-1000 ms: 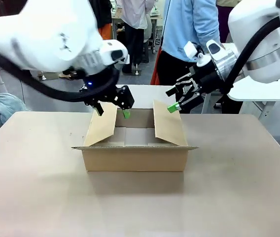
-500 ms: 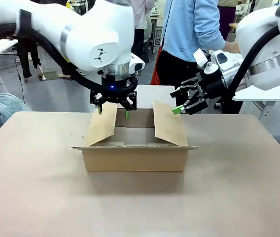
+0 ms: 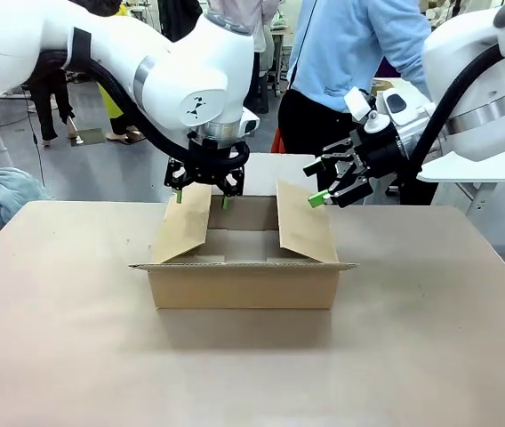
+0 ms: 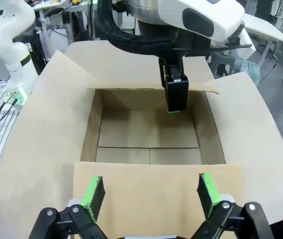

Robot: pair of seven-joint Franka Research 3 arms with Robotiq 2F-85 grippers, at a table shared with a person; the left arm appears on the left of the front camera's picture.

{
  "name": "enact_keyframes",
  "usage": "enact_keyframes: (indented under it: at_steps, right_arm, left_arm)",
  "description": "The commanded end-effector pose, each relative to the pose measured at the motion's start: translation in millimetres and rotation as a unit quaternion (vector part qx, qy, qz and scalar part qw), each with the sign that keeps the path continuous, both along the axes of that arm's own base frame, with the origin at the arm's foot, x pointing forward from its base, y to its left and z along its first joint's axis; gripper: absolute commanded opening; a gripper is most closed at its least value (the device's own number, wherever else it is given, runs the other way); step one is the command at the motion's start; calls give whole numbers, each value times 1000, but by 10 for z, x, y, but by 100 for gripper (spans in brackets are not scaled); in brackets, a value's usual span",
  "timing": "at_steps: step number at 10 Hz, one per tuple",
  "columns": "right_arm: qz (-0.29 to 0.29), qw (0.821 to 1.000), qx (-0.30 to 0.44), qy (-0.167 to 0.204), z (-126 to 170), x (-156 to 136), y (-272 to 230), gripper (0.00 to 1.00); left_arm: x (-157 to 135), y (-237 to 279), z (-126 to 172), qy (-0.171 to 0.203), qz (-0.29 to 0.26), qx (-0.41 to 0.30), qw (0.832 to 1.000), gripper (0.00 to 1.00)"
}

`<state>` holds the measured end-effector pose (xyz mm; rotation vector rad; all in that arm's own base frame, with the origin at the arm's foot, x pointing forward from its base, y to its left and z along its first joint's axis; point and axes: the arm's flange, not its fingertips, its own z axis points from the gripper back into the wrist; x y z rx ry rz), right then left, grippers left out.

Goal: Pack the gift set into the box.
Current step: Place both hands on the side flaps of the Package Box and spread them outward.

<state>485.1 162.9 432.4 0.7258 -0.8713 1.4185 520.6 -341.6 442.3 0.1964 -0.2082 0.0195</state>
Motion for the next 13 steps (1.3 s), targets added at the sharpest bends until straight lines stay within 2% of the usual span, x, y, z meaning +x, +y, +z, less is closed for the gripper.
enact_keyframes:
  at_steps: [1,4,7,9,10,13]
  right_arm:
    - [-7,1000,-8,5,39,-7,4,100]
    - [-7,1000,-8,5,39,-7,4,100]
    - [-7,1000,-8,5,39,-7,4,100]
    - [-7,1000,-8,5,39,-7,4,100]
    - [-7,1000,-8,5,39,-7,4,100]
    - [-7,1000,-8,5,39,-7,4,100]
  left_arm:
    - [-68,93,36,-14,29,23,999,100]
    - [-213,485,266,-46,44,39,997,100]
    - [-387,876,506,-78,49,14,996,100]
    - [-318,1286,447,-69,77,-8,995,100]
    - [-262,1533,414,-54,74,-43,995,100]
    - [-107,2353,161,19,26,-191,981,100]
